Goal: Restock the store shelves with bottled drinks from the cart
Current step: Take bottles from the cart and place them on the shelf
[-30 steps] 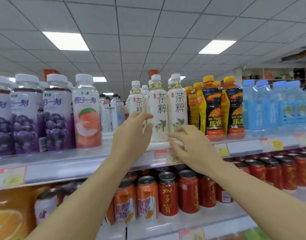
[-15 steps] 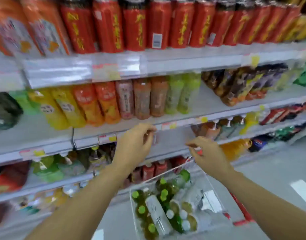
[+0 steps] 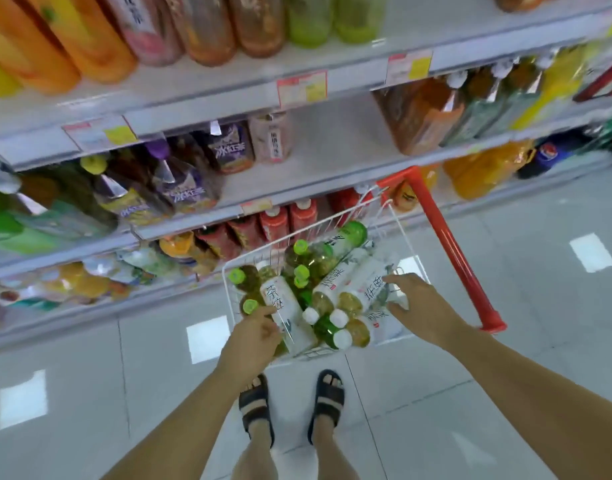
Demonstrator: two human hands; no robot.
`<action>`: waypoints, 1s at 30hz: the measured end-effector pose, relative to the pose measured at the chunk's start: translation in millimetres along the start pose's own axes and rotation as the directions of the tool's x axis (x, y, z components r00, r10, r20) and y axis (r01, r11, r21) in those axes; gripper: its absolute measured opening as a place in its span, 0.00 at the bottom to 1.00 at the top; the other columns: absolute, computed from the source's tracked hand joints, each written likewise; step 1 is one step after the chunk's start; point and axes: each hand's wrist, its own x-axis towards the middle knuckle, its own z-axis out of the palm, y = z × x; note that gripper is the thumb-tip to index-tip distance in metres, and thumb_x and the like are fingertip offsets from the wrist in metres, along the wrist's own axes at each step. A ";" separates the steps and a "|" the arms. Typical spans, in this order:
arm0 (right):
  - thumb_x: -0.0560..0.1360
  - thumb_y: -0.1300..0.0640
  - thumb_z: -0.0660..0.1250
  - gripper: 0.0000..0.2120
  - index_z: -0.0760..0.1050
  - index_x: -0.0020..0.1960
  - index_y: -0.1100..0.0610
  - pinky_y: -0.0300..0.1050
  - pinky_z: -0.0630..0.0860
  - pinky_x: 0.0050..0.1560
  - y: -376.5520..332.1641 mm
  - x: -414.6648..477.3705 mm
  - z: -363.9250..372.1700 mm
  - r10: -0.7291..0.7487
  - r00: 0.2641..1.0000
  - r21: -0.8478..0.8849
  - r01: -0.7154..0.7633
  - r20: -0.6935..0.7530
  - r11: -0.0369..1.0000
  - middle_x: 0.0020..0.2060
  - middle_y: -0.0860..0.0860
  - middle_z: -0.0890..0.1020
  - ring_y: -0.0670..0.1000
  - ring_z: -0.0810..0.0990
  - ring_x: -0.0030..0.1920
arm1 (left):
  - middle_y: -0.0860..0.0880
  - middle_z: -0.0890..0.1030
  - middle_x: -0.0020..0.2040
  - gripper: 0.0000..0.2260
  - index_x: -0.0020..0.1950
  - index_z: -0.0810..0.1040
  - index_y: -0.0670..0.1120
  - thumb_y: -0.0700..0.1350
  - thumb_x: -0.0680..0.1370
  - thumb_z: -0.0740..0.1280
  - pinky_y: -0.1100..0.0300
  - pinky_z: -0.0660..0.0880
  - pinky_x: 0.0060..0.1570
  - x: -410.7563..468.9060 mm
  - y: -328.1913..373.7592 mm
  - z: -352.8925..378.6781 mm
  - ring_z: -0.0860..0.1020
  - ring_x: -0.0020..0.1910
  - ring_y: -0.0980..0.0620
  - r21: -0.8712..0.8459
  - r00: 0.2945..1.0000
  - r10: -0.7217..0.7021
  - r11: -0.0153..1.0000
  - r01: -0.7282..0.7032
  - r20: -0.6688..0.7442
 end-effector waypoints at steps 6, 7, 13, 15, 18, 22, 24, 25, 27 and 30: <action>0.74 0.64 0.65 0.35 0.53 0.75 0.46 0.47 0.65 0.68 11.6 60.9 14.5 -0.103 0.979 -0.273 0.149 0.176 0.951 0.75 0.50 0.52 0.53 0.52 0.74 | 0.47 0.77 0.53 0.21 0.70 0.63 0.43 0.41 0.79 0.62 0.61 0.71 0.46 50.5 -35.3 26.6 0.76 0.48 0.50 -0.108 0.985 -0.172 0.979 0.174 0.032; 0.74 0.63 0.66 0.37 0.52 0.75 0.46 0.47 0.62 0.69 14.0 70.2 14.5 -0.126 0.968 -0.346 0.197 0.216 0.917 0.76 0.50 0.51 0.52 0.50 0.75 | 0.49 0.77 0.52 0.21 0.71 0.62 0.44 0.43 0.79 0.63 0.60 0.72 0.45 59.3 -36.9 31.9 0.76 0.48 0.50 -0.113 0.984 -0.175 0.978 0.178 0.033; 0.68 0.54 0.74 0.40 0.58 0.74 0.46 0.53 0.49 0.74 35.2 98.6 19.5 -0.260 0.931 -0.443 0.353 0.258 0.824 0.74 0.52 0.59 0.55 0.53 0.75 | 0.50 0.73 0.57 0.28 0.72 0.58 0.45 0.47 0.77 0.66 0.58 0.70 0.48 92.1 -27.5 56.4 0.73 0.51 0.51 -0.335 0.958 -0.285 0.904 0.265 -0.011; 0.63 0.55 0.78 0.40 0.65 0.71 0.49 0.56 0.54 0.73 41.9 98.5 20.9 -0.346 0.917 -0.385 0.397 0.198 0.833 0.70 0.55 0.67 0.59 0.60 0.72 | 0.49 0.73 0.56 0.32 0.74 0.53 0.46 0.47 0.76 0.67 0.58 0.69 0.47 97.5 -24.2 62.5 0.73 0.50 0.51 -0.391 0.953 -0.302 0.880 0.268 -0.028; 0.57 0.55 0.80 0.38 0.73 0.65 0.53 0.58 0.65 0.66 46.8 96.6 23.5 -0.421 0.898 -0.322 0.439 0.129 0.838 0.60 0.59 0.75 0.63 0.70 0.62 | 0.48 0.73 0.56 0.37 0.75 0.49 0.47 0.47 0.74 0.70 0.57 0.71 0.48 103.7 -25.7 70.5 0.74 0.50 0.49 -0.452 0.941 -0.330 0.853 0.263 -0.075; 0.60 0.53 0.78 0.35 0.72 0.65 0.53 0.51 0.72 0.57 39.3 87.3 20.0 -0.362 0.932 -0.138 0.361 0.017 0.922 0.53 0.55 0.73 0.56 0.73 0.55 | 0.51 0.76 0.56 0.36 0.74 0.54 0.50 0.46 0.72 0.71 0.56 0.71 0.49 95.0 -20.2 69.6 0.76 0.48 0.51 -0.484 0.940 -0.301 0.854 0.192 -0.158; 0.60 0.53 0.78 0.35 0.71 0.65 0.52 0.46 0.73 0.50 34.4 79.7 16.0 -0.266 0.963 -0.045 0.264 -0.044 0.964 0.51 0.53 0.72 0.54 0.74 0.50 | 0.57 0.76 0.51 0.36 0.74 0.56 0.52 0.44 0.72 0.72 0.60 0.71 0.46 84.3 -12.5 61.9 0.76 0.44 0.59 -0.469 0.949 -0.243 0.874 0.125 -0.199; 0.60 0.52 0.79 0.35 0.71 0.64 0.53 0.44 0.71 0.47 31.5 75.8 13.1 -0.224 0.972 -0.013 0.223 -0.075 0.975 0.49 0.52 0.72 0.53 0.75 0.49 | 0.59 0.76 0.51 0.36 0.74 0.56 0.52 0.43 0.72 0.72 0.64 0.70 0.42 77.9 -7.0 55.9 0.75 0.43 0.63 -0.457 0.954 -0.209 0.885 0.091 -0.216; 0.59 0.50 0.79 0.34 0.71 0.62 0.53 0.43 0.70 0.46 22.7 67.4 4.3 -0.136 0.984 0.047 0.142 -0.115 0.989 0.48 0.51 0.74 0.53 0.75 0.48 | 0.58 0.75 0.54 0.36 0.74 0.56 0.53 0.42 0.72 0.72 0.72 0.66 0.35 62.2 8.8 38.5 0.74 0.44 0.61 -0.426 0.957 -0.147 0.904 0.027 -0.250; 0.59 0.44 0.77 0.31 0.72 0.59 0.50 0.49 0.76 0.49 -2.5 51.1 -18.5 -0.037 0.992 0.165 0.057 -0.123 0.985 0.48 0.48 0.79 0.50 0.78 0.47 | 0.56 0.75 0.56 0.36 0.75 0.54 0.55 0.43 0.73 0.71 0.69 0.69 0.43 36.6 38.5 6.0 0.73 0.49 0.59 -0.420 0.949 -0.077 0.905 -0.062 -0.305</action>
